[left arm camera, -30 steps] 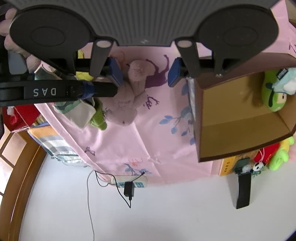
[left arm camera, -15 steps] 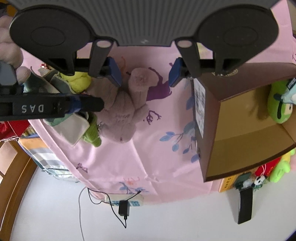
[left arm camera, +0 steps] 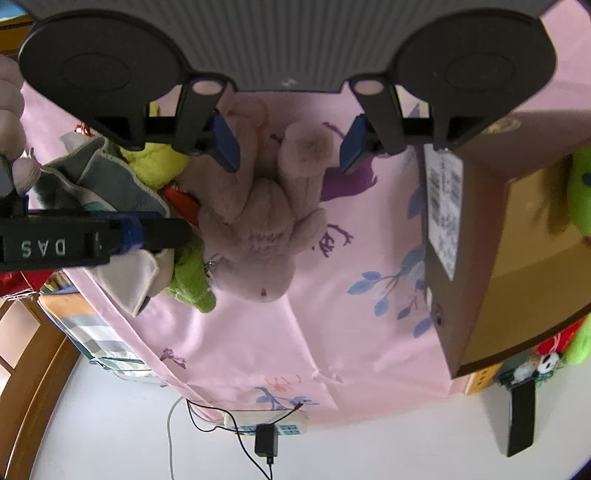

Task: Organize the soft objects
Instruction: 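Close both grippers on the pink teddy bear and lift it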

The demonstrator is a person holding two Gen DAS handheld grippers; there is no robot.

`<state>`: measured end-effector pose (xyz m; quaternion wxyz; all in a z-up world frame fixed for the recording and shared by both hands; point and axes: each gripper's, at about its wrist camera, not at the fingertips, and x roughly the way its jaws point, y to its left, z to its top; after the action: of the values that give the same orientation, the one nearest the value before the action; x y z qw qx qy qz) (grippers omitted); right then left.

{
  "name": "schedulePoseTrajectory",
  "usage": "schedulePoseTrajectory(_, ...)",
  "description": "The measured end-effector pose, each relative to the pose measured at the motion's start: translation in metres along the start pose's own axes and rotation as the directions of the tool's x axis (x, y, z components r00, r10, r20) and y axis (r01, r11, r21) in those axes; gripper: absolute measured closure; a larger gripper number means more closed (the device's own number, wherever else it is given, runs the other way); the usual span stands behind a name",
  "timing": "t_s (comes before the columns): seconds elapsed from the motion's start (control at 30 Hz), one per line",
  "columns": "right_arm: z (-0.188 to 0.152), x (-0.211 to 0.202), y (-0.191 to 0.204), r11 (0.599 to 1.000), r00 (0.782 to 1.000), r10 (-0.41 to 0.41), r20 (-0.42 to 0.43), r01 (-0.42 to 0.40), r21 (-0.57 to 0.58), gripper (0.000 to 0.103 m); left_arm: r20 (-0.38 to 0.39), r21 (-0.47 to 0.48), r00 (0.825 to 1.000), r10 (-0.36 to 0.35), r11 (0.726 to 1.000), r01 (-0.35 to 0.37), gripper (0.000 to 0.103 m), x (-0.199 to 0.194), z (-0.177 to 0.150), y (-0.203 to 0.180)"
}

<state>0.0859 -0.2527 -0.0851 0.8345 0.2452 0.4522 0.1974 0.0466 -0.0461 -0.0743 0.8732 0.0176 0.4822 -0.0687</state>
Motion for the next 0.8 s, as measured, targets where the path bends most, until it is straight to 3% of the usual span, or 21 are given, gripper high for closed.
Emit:
schedulePoseTrajectory(0.13, 0.01, 0.011, 0.008, 1.0, 1.0, -0.003, 0.003, 0.003, -0.031, 0.085, -0.019, -0.014, 0.998, -0.054, 0.998, 0.054, 0.039, 0.015, 0.003, 0.005)
schedulePoseTrajectory(0.27, 0.017, 0.034, 0.012, 0.998, 0.998, -0.056, -0.029, 0.055, -0.032, 0.085, -0.026, -0.072, 0.993, -0.117, 0.991, 0.115, 0.034, 0.028, 0.003, 0.015)
schedulePoseTrajectory(0.37, 0.016, 0.048, 0.018, 0.993, 0.995, -0.086, -0.052, 0.082, -0.086, 0.085, -0.014, -0.1, 0.986, -0.168, 0.981, 0.166, 0.026, 0.033, 0.004, 0.02)
schedulePoseTrajectory(0.43, 0.015, 0.054, 0.018, 0.994, 0.997, -0.064, -0.043, 0.06, -0.096, 0.083, -0.01, -0.108, 0.982, -0.188, 0.977, 0.186, 0.013, 0.039, 0.005, 0.021)
schedulePoseTrajectory(0.47, 0.016, 0.057, 0.016, 0.995, 0.998, -0.043, -0.042, 0.039, -0.088, 0.082, -0.012, -0.113, 0.981, -0.194, 0.975, 0.192, 0.012, 0.042, 0.005, 0.021)
schedulePoseTrajectory(0.67, 0.022, 0.068, -0.007, 0.993, 0.991, 0.113, -0.073, -0.109, 0.054, 0.082, -0.03, -0.097, 0.985, -0.172, 0.981, 0.169, 0.012, 0.056, 0.003, 0.017)
schedulePoseTrajectory(0.73, 0.02, 0.067, -0.002, 0.994, 0.992, 0.106, -0.063, -0.104, 0.031, 0.084, -0.017, -0.105, 0.984, -0.176, 0.979, 0.173, 0.028, 0.055, 0.003, 0.02)
schedulePoseTrajectory(0.8, 0.018, 0.064, 0.002, 0.994, 0.993, 0.106, -0.052, -0.106, 0.006, 0.085, -0.011, -0.102, 0.984, -0.177, 0.979, 0.175, 0.03, 0.055, 0.004, 0.023)
